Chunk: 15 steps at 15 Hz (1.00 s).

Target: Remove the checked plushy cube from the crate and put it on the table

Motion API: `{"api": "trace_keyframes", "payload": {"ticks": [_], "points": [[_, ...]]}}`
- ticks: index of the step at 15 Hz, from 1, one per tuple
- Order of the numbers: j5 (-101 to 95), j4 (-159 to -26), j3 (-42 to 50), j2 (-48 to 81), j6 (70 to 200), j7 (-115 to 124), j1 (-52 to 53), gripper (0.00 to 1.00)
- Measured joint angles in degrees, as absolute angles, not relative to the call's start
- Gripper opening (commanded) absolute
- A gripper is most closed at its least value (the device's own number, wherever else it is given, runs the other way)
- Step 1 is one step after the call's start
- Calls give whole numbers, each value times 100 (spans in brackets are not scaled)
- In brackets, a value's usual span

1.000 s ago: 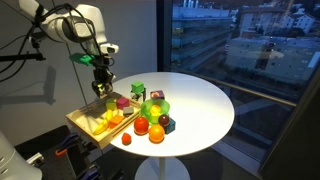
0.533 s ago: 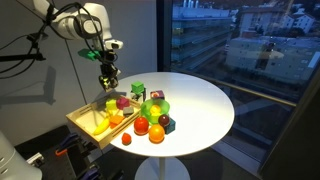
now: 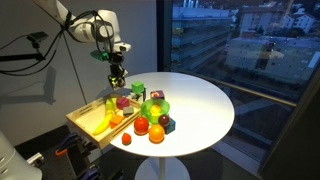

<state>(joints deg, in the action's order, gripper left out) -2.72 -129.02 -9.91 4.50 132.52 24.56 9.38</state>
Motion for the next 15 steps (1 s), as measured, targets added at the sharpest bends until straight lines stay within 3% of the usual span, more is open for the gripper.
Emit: {"api": "trace_keyframes", "payload": {"ticks": [5,7,15], "points": [[-279,-12401,-954,916,13169,2937,1075,4],[-295,-12253,-911,1033,13060,3135,1148,29],[-591,-12000,-752,1243,12798,3529,1296,89]]}}
